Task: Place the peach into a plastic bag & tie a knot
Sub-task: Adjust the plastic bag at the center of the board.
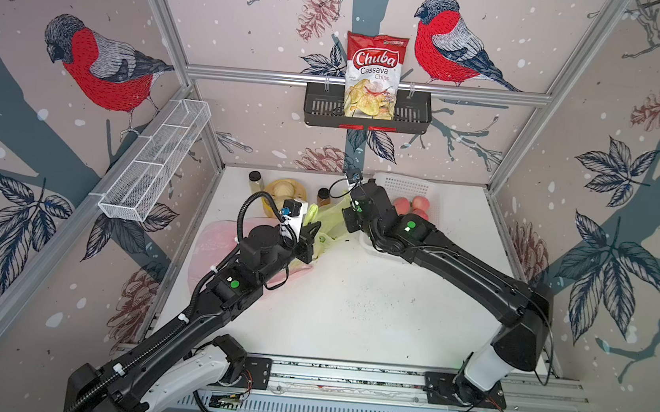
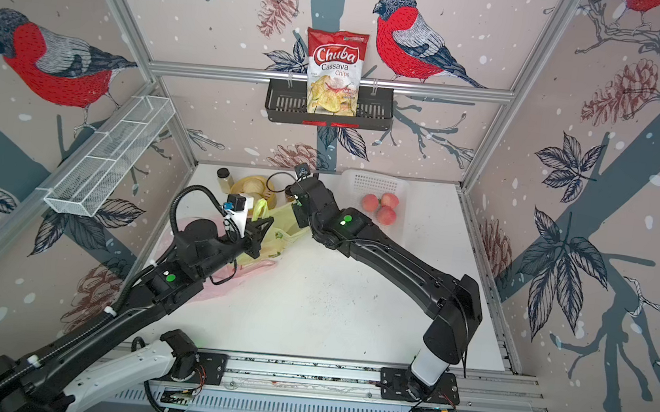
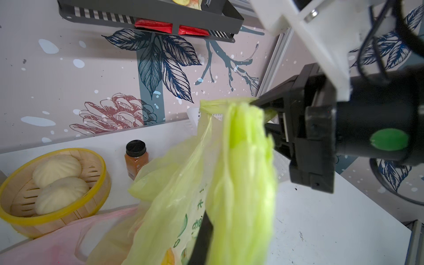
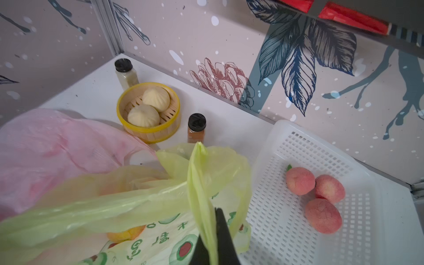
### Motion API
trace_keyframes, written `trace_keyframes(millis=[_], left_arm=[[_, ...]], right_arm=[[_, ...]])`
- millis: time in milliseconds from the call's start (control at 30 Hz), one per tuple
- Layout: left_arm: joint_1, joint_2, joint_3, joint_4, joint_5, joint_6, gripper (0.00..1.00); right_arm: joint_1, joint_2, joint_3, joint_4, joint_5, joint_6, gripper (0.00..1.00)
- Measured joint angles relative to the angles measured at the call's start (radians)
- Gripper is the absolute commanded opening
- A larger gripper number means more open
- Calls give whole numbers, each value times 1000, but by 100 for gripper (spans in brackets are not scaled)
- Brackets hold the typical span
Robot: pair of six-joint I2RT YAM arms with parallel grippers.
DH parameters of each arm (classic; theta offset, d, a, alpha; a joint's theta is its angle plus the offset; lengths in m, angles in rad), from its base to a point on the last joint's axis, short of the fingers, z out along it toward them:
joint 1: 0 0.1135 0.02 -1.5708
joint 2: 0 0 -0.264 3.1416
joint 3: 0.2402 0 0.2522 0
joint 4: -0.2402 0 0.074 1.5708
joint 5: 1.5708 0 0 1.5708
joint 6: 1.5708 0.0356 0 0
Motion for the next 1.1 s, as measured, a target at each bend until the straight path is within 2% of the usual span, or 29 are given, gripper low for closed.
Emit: trace_keyframes(millis=[233, 333, 533, 633, 800, 900, 1067, 1100], left_arm=[[29, 9, 289, -109, 22, 69, 0], [30, 0, 365, -143, 56, 90, 0], [31, -29, 417, -223, 147, 109, 0], [31, -14, 432, -242, 242, 115, 0], [31, 68, 427, -243, 417, 93, 0], [31, 117, 389, -243, 494, 70, 0], [32, 188, 323, -190, 591, 34, 0], [33, 204, 314, -176, 607, 24, 0]], right_arm=[[2, -179, 138, -11, -153, 13, 0], [2, -246, 150, -53, -234, 57, 0], [3, -372, 133, -173, -359, 204, 0], [3, -436, 101, -218, -378, 304, 0], [-10, -553, -38, -232, -409, 457, 0], [-88, -593, -153, -203, -459, 518, 0], [-320, -612, -413, -113, -620, 590, 0], [-351, -608, -443, -107, -641, 590, 6]])
